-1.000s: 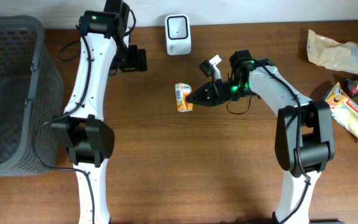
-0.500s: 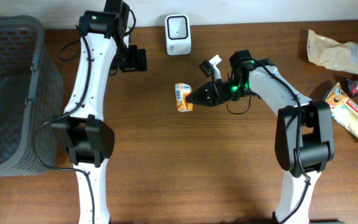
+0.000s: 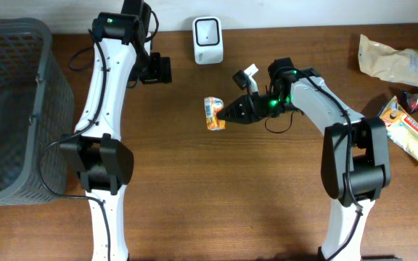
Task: Scan the item barcode
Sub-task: 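Lift the Kleenex pack and hold it raised with the right gripper, then hold the Kleenex pack in front of the scanner with the right gripper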
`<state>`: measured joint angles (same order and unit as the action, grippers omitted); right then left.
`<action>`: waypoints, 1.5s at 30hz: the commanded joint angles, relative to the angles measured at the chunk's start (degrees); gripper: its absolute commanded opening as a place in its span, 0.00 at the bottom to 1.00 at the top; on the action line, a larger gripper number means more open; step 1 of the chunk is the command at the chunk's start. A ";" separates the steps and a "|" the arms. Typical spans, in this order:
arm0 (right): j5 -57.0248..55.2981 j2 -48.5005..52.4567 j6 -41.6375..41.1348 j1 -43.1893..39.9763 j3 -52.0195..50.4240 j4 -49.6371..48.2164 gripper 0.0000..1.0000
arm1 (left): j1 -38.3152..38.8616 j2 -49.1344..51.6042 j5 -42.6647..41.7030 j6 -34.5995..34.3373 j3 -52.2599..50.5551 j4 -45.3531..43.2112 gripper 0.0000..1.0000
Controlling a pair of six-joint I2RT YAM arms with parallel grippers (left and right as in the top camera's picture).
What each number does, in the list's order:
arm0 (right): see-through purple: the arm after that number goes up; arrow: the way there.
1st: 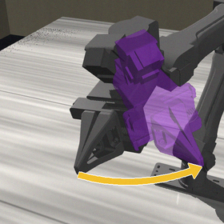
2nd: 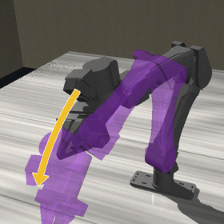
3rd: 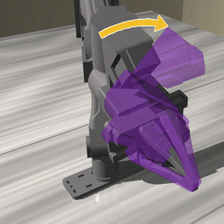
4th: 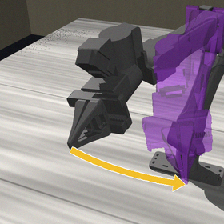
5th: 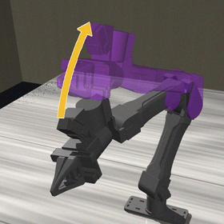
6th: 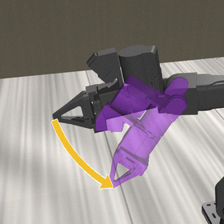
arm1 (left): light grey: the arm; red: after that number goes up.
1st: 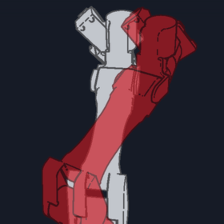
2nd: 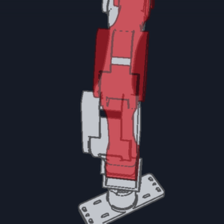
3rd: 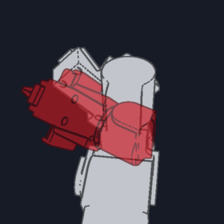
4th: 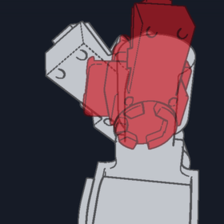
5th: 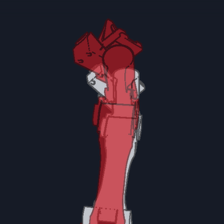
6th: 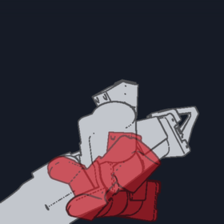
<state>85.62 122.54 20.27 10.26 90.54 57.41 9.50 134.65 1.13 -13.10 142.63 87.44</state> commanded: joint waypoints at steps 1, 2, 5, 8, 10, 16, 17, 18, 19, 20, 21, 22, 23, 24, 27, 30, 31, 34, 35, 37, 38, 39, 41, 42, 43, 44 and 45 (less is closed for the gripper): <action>-16.50 -0.37 -17.00 -0.17 1.09 -3.69 0.04 | -0.17 1.27 0.63 -0.35 0.61 0.07 0.99; -25.29 -0.37 -24.37 -0.09 1.09 -5.40 0.04 | -0.17 1.27 0.63 -0.35 0.61 0.07 0.99; -44.19 -0.37 -34.32 -0.09 1.22 -7.19 0.04 | -0.17 1.27 0.63 -0.35 0.61 0.07 0.99; -52.96 -0.37 -36.54 -0.09 1.95 -7.06 0.04 | -0.17 1.27 0.63 -0.35 0.61 0.07 0.99; -56.96 -0.37 -36.65 -0.09 3.17 -6.10 0.04 | -0.20 1.27 0.63 -0.35 0.61 0.07 0.99; -72.78 -0.37 -37.88 -0.02 6.69 -2.12 0.04 | -0.17 1.27 0.63 -0.35 0.61 0.07 0.99; -81.53 -0.37 -39.60 0.28 7.82 -0.50 0.04 | -0.17 1.27 0.63 -0.35 0.61 0.07 0.99; -86.77 -0.37 -40.35 0.68 8.79 0.92 0.04 | -0.17 1.27 0.63 -0.35 0.61 0.07 0.99; -92.98 -0.37 -40.30 1.40 10.43 3.21 0.04 | -0.17 1.27 0.63 -0.35 0.61 0.07 0.99; -96.54 -0.37 -40.28 2.08 11.69 4.50 0.04 | -0.17 1.27 0.63 -0.35 0.61 0.07 0.99; -100.52 -0.37 -40.24 3.02 13.40 5.68 0.04 | -0.17 1.27 0.63 -0.35 0.61 0.07 0.99; -103.41 -0.37 -40.02 3.85 14.78 6.19 0.04 | -0.17 1.27 0.63 -0.35 0.61 0.07 0.99; -106.01 -0.37 -39.45 4.72 15.96 6.21 0.04 | -0.17 1.27 0.63 -0.35 0.61 0.07 0.99; -109.02 -0.37 -38.47 5.79 17.38 5.66 0.04 | -0.17 1.27 0.63 -0.35 0.61 0.07 0.99; -113.35 -0.37 -28.02 9.09 19.71 -2.54 0.04 | -0.20 1.27 0.63 -0.35 0.61 0.07 0.99; -117.07 -0.35 -16.59 12.04 19.74 -13.94 0.04 | -0.17 1.27 0.63 -0.35 0.61 0.07 0.99; -117.98 -0.35 -13.46 12.76 19.74 -17.07 0.04 | -0.17 1.27 0.63 -0.35 0.61 0.07 0.99; -119.10 -0.35 -2.32 14.62 19.74 -28.74 0.04 | -0.17 1.27 0.63 -0.35 0.61 0.07 0.99; -119.10 -0.35 -0.09 14.91 19.71 -32.00 0.04 | -0.17 1.27 0.63 -0.35 0.61 0.07 0.99; -118.33 -0.22 3.45 14.95 19.71 -38.58 0.04 | -0.17 1.27 0.63 -0.35 0.61 0.07 0.99; -117.33 0.02 4.37 14.82 19.71 -41.57 0.04 | -0.17 1.27 0.63 -0.35 0.61 0.07 0.99; -115.95 0.11 4.87 14.64 19.71 -43.58 0.04 | -0.17 1.27 0.63 -0.35 0.61 0.07 0.99; -110.86 0.74 4.85 14.27 19.71 -46.47 0.04 | -0.17 1.27 0.63 -0.35 0.61 0.07 0.99; -106.79 1.49 5.09 14.08 19.71 -47.41 0.04 | -0.17 1.27 0.63 -0.35 0.61 0.07 0.99; -104.19 2.03 6.03 14.03 19.71 -47.95 0.04 | -0.20 1.27 0.63 -0.35 0.61 0.07 0.99; -103.03 3.06 7.34 14.03 19.71 -48.87 0.04 | -0.17 1.27 0.63 -0.35 0.61 0.07 0.99; -102.95 4.31 9.07 14.03 19.71 -50.53 0.04 | -0.17 1.27 0.63 -0.35 0.61 0.07 0.99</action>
<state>-23.73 123.09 24.32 24.56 109.51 9.06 9.50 134.65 1.13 -13.10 142.63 87.44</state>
